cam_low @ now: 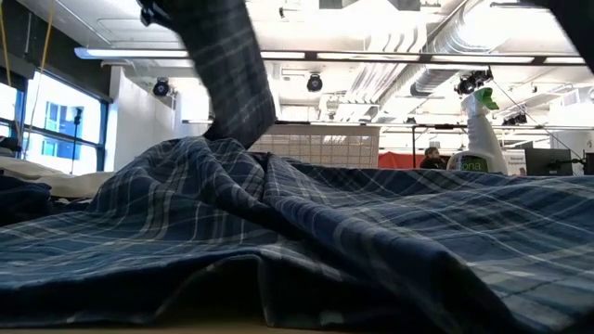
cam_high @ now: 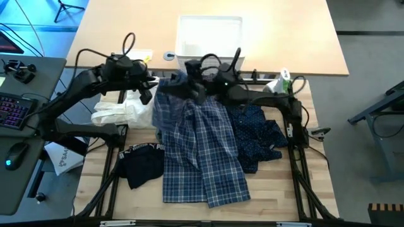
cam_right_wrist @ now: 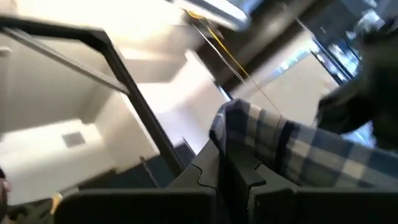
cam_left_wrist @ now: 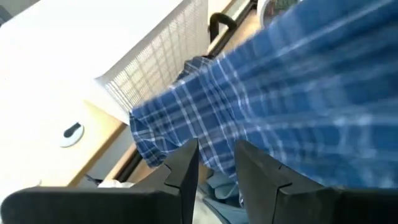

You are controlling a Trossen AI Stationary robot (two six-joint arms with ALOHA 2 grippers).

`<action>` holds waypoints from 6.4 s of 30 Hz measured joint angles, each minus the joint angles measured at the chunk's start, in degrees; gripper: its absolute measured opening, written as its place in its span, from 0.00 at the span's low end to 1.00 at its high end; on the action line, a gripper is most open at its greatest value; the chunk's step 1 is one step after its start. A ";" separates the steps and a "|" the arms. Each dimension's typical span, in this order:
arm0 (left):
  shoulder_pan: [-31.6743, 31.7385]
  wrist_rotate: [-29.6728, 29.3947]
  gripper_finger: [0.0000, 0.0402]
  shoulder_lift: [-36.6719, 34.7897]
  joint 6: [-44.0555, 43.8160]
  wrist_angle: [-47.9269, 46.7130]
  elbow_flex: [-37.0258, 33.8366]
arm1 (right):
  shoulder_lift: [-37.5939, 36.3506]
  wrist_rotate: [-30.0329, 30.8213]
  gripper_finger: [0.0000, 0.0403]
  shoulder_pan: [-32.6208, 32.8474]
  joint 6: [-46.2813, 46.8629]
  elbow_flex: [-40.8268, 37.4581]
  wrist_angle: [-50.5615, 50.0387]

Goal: Fold Laundry from Bin
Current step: Fold the checkered blue polo

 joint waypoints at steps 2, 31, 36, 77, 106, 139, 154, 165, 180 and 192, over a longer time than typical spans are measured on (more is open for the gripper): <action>-0.02 0.02 0.22 -0.72 0.41 -0.02 0.00 | 0.48 -0.12 0.00 -0.85 -0.58 0.00 2.31; -10.83 16.57 0.22 0.39 5.82 22.94 -14.91 | -25.32 38.22 0.00 2.52 -36.06 0.19 -35.07; -15.85 17.25 0.22 2.51 4.44 29.08 -14.85 | -25.37 35.94 0.00 -0.27 -38.27 0.20 -33.66; -35.59 -80.23 0.00 18.13 -28.91 7.58 -14.83 | -31.75 -0.58 0.00 -14.02 -33.81 0.15 -92.01; -34.77 -19.97 0.22 -7.35 -75.57 -24.15 -14.91 | -25.51 -3.37 0.00 -11.29 -46.50 -20.31 -93.11; 21.72 3.03 0.42 29.45 -31.23 8.11 -14.88 | -25.51 -3.17 0.00 -3.72 -47.23 -20.31 -88.90; 17.53 -0.96 0.00 18.91 -17.66 7.46 -10.08 | -25.03 -0.15 0.00 -3.77 -42.81 -20.22 -85.10; 24.43 -1.58 0.00 10.18 -5.38 8.39 2.03 | -16.16 -0.18 0.00 -0.81 -28.16 -20.22 -54.93; 29.09 7.54 0.00 18.77 10.62 9.43 2.19 | -10.66 -2.78 0.00 6.83 -8.20 -18.95 29.61; 29.55 7.39 0.00 18.75 15.57 10.79 2.58 | -10.01 27.22 0.00 2.11 -1.58 -19.06 -37.05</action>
